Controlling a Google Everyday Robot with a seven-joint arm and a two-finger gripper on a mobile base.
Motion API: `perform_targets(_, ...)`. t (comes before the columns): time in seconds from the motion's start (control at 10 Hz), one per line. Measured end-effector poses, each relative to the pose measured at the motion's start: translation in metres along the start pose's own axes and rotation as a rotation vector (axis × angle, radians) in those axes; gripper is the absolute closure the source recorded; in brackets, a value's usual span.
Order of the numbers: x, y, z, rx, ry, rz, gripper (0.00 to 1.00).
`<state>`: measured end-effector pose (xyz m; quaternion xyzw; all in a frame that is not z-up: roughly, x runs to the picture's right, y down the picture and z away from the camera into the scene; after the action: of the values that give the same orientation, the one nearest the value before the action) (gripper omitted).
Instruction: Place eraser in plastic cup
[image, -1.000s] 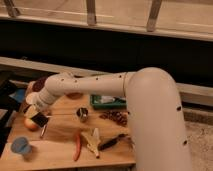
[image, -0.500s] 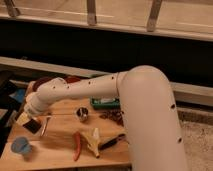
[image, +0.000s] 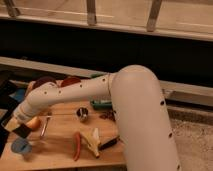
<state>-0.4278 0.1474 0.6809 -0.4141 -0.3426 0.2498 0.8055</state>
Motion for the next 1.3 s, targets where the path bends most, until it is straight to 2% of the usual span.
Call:
perform_targets(0.5, -0.001, -0.001, -0.001, -0.005, 0.013, -0.012, 1.00)
perform_targets(0.8, -0.005, 0.018, 0.017, -0.023, 0.040, -0.044, 1.00)
perform_targets(1.0, -0.002, 0.021, 0.019, -0.020, 0.032, -0.048, 1.00)
perform_targets(1.3, 0.001, 0.025, 0.024, -0.019, 0.000, -0.054, 1.00)
